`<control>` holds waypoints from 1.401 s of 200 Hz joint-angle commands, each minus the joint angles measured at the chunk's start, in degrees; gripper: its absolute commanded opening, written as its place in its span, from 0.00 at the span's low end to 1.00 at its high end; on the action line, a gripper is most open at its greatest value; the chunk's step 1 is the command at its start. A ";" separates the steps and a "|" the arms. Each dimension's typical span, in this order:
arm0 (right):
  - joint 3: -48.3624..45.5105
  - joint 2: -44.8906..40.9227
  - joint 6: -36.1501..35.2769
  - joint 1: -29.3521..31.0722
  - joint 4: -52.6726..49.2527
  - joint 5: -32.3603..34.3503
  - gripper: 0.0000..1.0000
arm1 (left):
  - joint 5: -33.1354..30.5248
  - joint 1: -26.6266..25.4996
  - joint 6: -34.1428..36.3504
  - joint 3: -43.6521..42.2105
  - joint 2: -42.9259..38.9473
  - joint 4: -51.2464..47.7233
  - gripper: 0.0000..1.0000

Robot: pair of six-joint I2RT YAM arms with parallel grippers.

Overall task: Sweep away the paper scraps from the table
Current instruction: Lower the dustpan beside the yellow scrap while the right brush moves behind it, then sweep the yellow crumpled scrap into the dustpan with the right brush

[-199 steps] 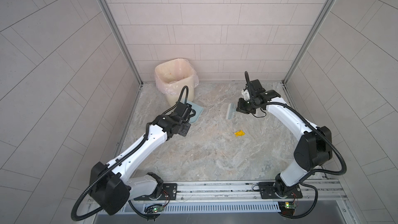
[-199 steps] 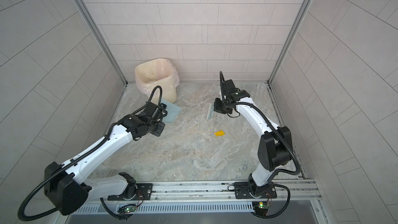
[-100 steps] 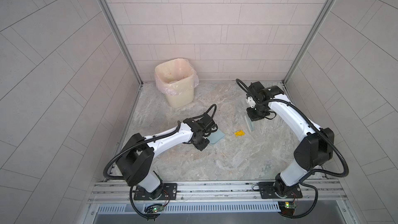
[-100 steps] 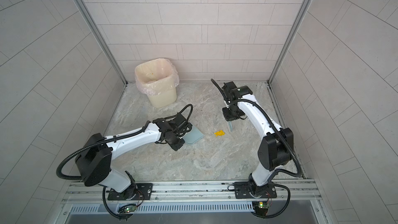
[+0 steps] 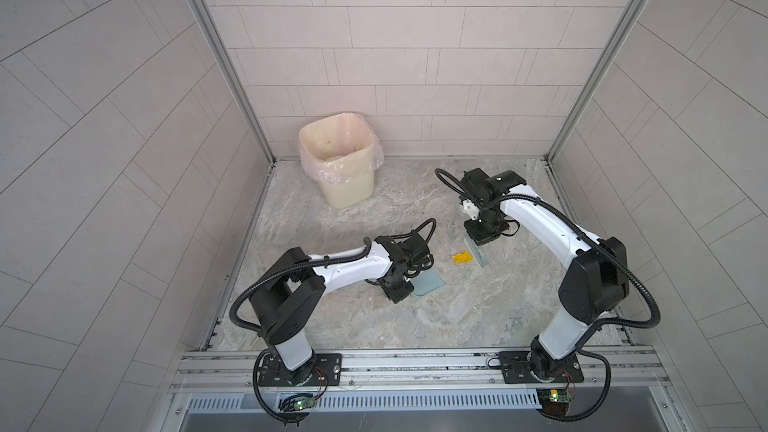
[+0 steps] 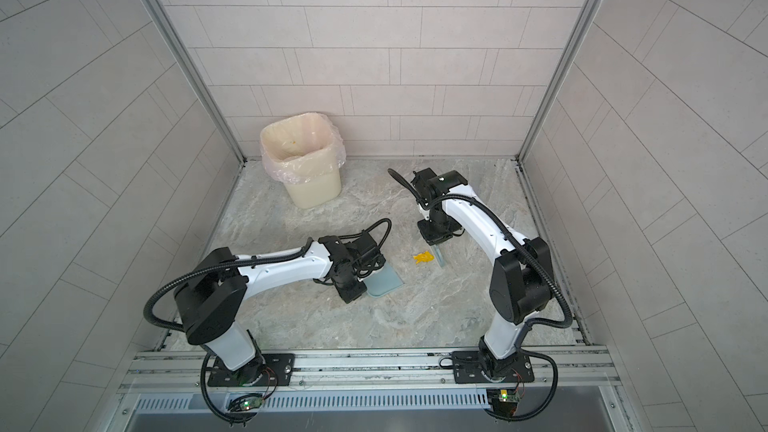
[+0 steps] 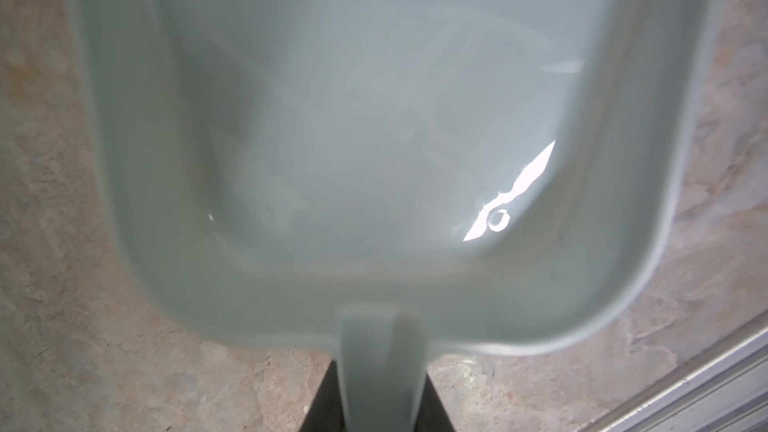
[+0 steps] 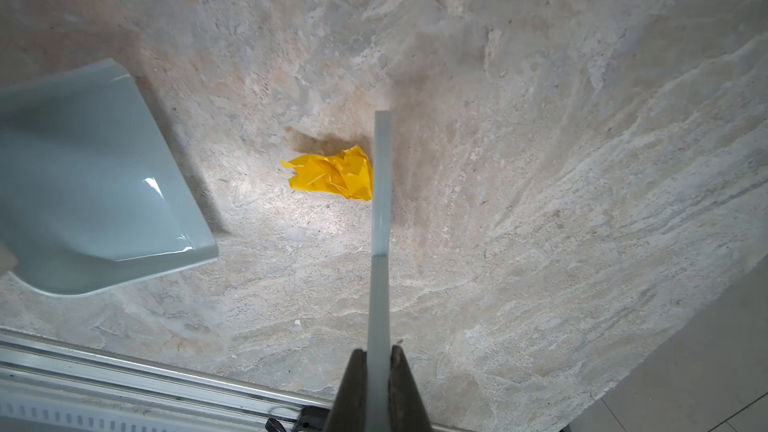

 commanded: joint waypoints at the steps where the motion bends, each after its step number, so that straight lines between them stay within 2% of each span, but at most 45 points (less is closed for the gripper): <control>1: 0.41 -0.50 0.22 0.45 -1.12 -1.92 0.00 | 0.10 -0.58 0.95 2.06 0.87 -0.53 0.00; 38: 1.27 -2.03 0.26 0.48 -1.37 -4.21 0.00 | -0.14 -0.73 1.50 2.81 1.95 -0.51 0.00; 88: 4.18 0.12 -2.23 -0.32 -3.93 5.52 0.00 | -0.20 -0.71 2.13 4.37 3.90 0.68 0.00; 112: 6.47 1.94 -3.24 -0.31 -4.59 7.62 0.00 | -0.73 -0.68 2.69 5.74 4.87 1.02 0.00; 216: 9.30 7.09 -4.45 1.48 -4.95 6.94 0.00 | -1.97 -0.79 3.67 9.91 9.61 0.47 0.00; 280: 7.68 6.89 -3.94 4.35 -4.83 2.93 0.00 | -2.60 -0.78 3.63 10.48 10.82 0.20 0.00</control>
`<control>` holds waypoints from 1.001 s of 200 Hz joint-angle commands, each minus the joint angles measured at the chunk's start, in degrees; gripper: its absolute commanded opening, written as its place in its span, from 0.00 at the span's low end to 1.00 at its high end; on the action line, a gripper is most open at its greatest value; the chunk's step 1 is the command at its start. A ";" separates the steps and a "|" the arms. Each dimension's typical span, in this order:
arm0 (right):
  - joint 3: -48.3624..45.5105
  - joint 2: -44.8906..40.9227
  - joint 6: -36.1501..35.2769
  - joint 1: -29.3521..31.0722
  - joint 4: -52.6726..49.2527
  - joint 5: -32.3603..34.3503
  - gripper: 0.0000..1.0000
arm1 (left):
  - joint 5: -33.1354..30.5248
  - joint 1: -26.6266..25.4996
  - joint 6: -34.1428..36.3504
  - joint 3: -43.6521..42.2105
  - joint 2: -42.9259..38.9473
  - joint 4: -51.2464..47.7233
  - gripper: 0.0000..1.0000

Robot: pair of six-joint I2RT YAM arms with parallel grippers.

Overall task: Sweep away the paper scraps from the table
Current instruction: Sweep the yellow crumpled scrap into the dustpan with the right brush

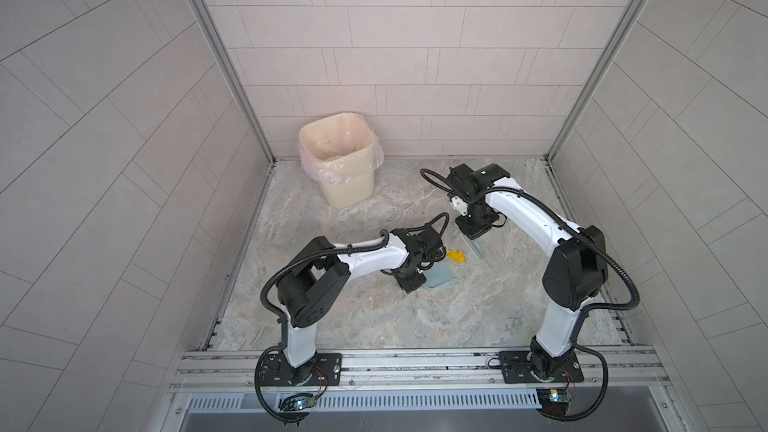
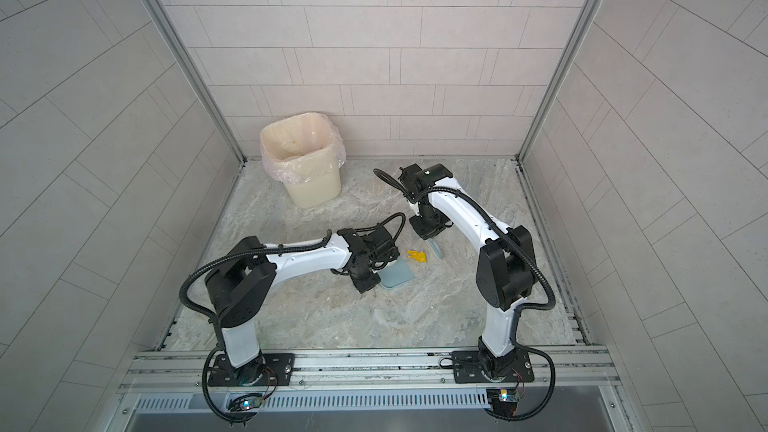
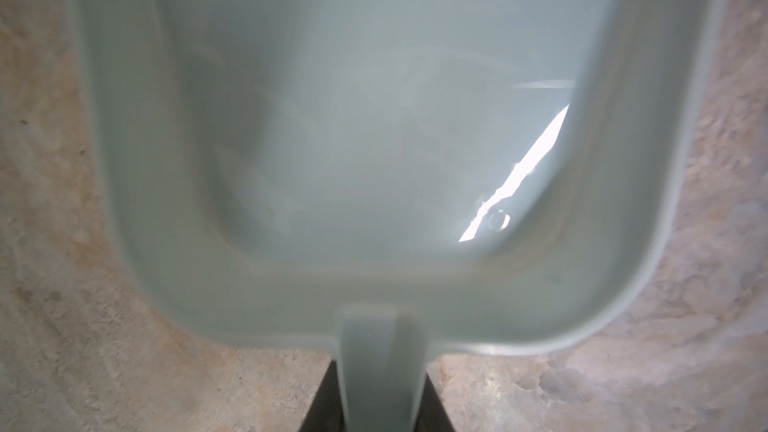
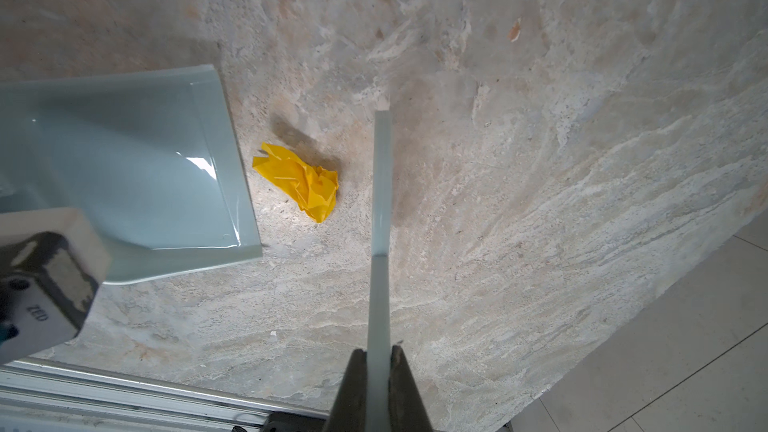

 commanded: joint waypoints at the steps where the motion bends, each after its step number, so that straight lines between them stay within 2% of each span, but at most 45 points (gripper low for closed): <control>1: -0.70 -0.24 -0.14 1.03 -1.74 -2.21 0.00 | -0.77 -0.43 0.42 1.22 1.13 -1.40 0.00; 66: -1.04 -2.19 1.04 3.15 -1.68 -10.18 0.00 | -1.11 -0.43 0.31 1.08 1.68 -1.36 0.00; 127: -3.35 -5.84 2.70 3.85 -0.13 -23.14 0.00 | -1.22 -0.46 -0.09 0.58 1.42 -0.94 0.00; 169: -5.48 -7.62 3.23 3.06 0.70 -27.46 0.00 | -1.29 -0.43 -0.27 0.06 0.99 -0.45 0.00; 200: -6.03 -8.71 3.05 0.09 -0.31 -24.78 0.00 | -1.73 -0.49 -0.52 -0.73 -0.09 0.16 0.00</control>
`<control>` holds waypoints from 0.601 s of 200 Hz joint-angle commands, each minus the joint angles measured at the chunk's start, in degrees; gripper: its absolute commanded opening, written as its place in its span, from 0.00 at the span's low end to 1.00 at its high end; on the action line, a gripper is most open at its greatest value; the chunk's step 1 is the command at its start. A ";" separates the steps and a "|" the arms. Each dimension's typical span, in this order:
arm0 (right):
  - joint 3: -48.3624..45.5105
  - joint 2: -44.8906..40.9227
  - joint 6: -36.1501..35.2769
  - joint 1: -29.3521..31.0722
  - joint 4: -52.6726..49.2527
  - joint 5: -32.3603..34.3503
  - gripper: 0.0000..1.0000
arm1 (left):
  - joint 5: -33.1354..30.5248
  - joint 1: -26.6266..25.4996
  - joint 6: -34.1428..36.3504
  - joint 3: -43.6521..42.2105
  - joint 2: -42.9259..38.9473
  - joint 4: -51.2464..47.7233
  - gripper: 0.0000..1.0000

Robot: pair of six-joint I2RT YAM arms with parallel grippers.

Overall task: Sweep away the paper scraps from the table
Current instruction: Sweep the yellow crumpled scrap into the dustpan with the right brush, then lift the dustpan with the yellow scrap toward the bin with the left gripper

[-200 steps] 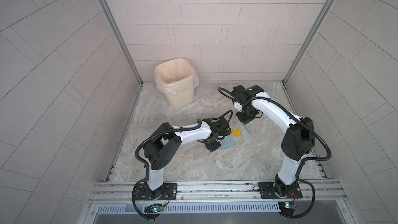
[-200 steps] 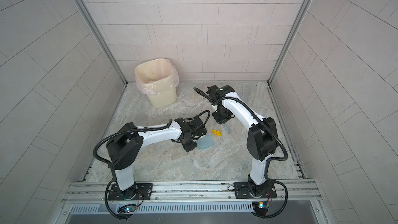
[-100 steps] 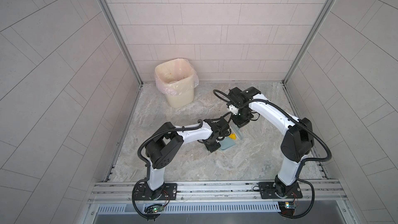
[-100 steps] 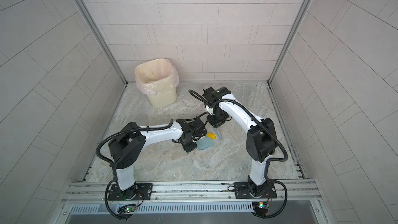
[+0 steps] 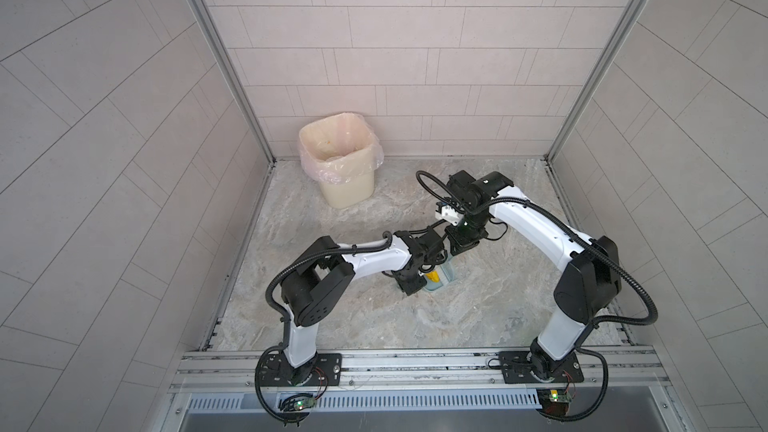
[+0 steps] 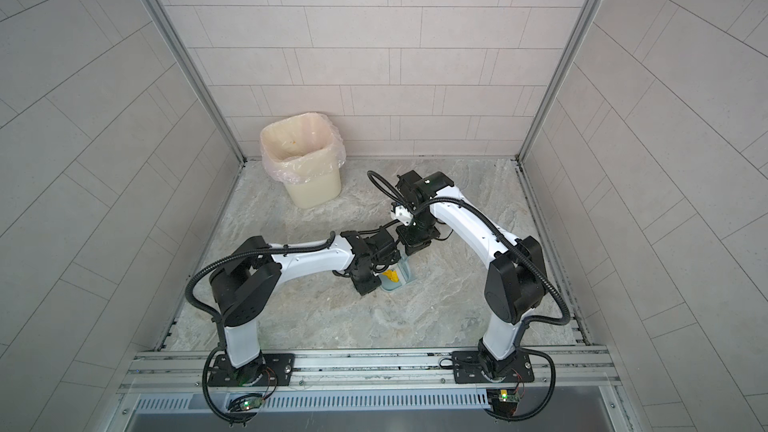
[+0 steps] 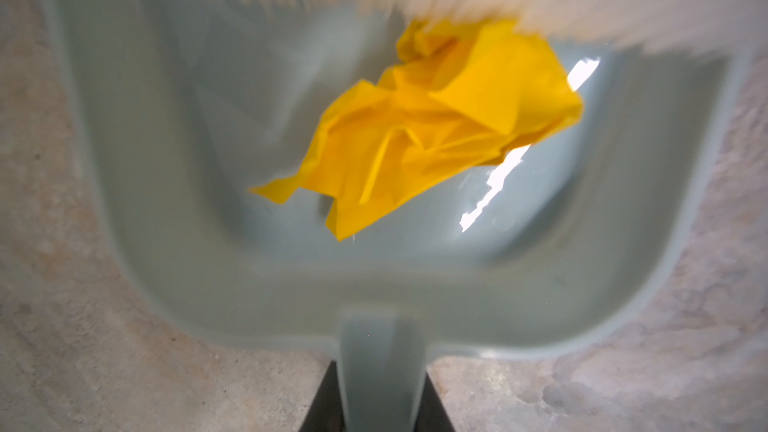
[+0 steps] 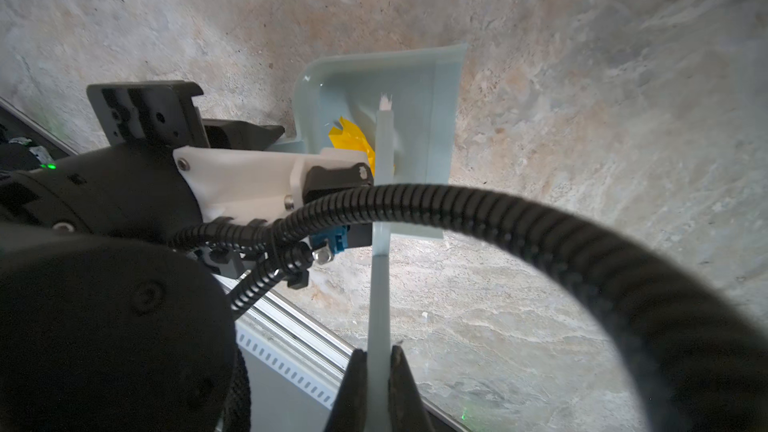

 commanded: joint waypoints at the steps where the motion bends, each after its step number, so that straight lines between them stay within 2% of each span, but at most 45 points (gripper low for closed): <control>1: -0.30 -2.97 0.00 -1.98 -2.19 -0.23 0.00 | -0.86 -0.23 -0.50 -0.75 -1.29 0.00 0.00; 71: 0.95 -5.98 -1.52 -9.86 -4.63 1.16 0.00 | -2.11 0.19 -2.38 -5.16 -7.08 3.39 0.00; 120: -0.59 -6.92 -2.08 -13.08 -3.63 0.89 0.00 | -2.57 2.12 -5.02 -7.35 -15.73 0.81 0.00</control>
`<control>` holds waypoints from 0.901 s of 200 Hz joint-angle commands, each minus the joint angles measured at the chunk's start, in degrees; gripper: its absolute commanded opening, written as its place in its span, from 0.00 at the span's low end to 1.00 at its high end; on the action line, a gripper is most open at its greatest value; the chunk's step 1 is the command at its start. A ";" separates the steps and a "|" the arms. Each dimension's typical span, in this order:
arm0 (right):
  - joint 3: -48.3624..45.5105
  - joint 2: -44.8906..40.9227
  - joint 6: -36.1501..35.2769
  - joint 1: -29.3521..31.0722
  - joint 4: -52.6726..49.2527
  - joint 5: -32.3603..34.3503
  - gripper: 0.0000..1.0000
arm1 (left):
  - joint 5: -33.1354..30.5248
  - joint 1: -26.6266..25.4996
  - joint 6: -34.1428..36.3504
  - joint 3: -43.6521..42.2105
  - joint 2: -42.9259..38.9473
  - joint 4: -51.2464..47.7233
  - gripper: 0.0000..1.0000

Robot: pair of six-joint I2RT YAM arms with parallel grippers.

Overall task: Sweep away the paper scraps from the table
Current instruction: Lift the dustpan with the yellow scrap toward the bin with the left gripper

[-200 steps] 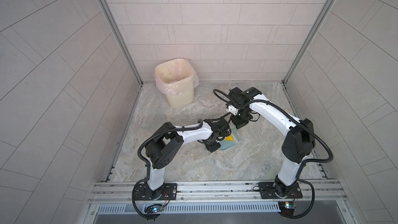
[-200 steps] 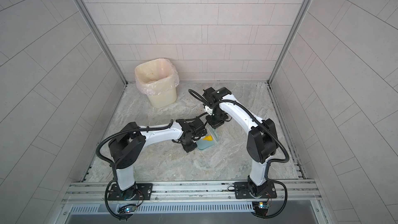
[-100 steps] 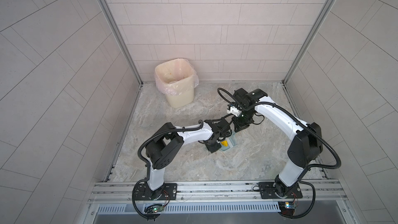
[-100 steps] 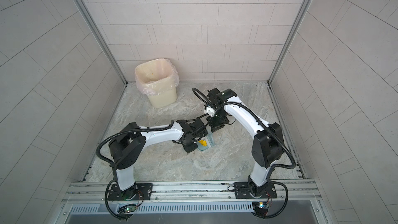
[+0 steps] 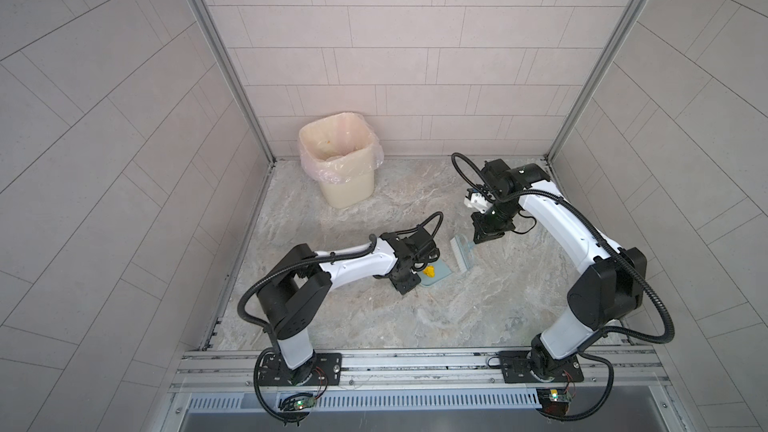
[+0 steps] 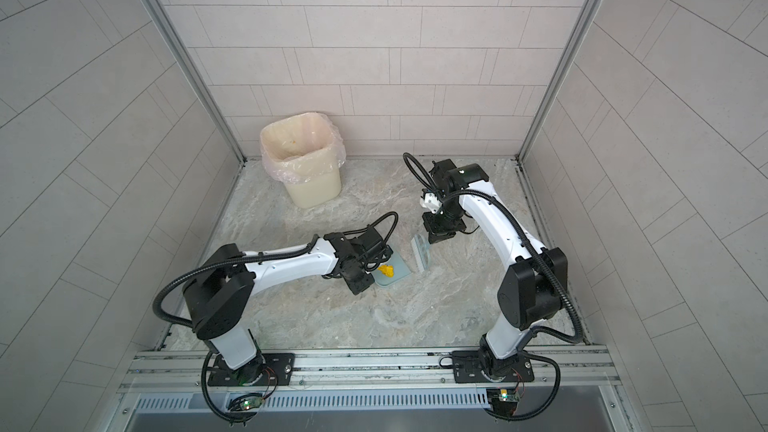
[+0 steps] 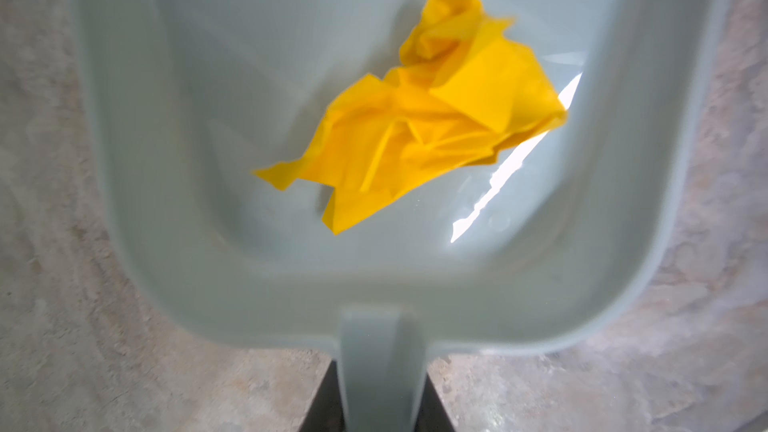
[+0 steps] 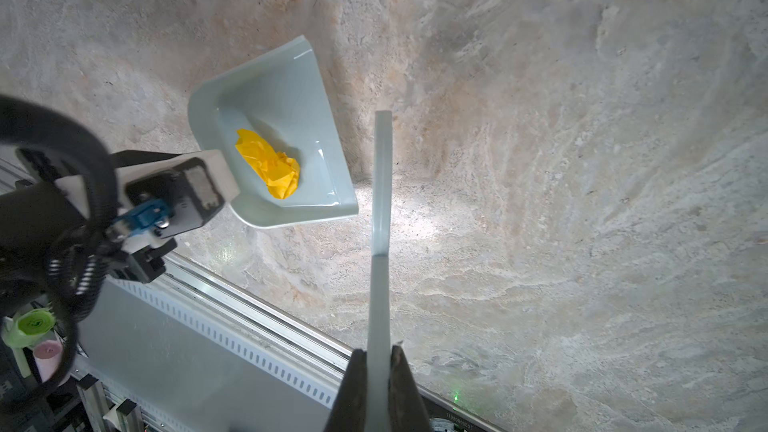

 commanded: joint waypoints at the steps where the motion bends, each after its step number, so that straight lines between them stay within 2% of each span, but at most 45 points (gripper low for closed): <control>1: -0.47 -2.07 -1.18 -1.12 -1.04 0.12 0.00 | -1.11 1.14 -2.36 -0.77 -5.68 -2.19 0.00; 32: -1.63 -2.19 -1.17 -2.10 0.16 -0.79 0.00 | -2.90 2.74 -3.25 1.22 -11.92 -8.33 0.00; 68: -2.52 -2.41 -1.19 -2.84 1.40 -1.74 0.00 | -8.98 4.96 -5.25 6.71 -17.20 -17.60 0.00; 130: -3.16 -2.41 -1.25 -3.37 2.50 -2.83 0.00 | -11.09 15.27 -2.82 22.85 -18.39 -32.37 0.00; 180: -3.41 -3.16 -1.26 -3.97 2.61 -3.49 0.00 | -10.73 26.15 -0.11 30.85 -18.71 -33.32 0.00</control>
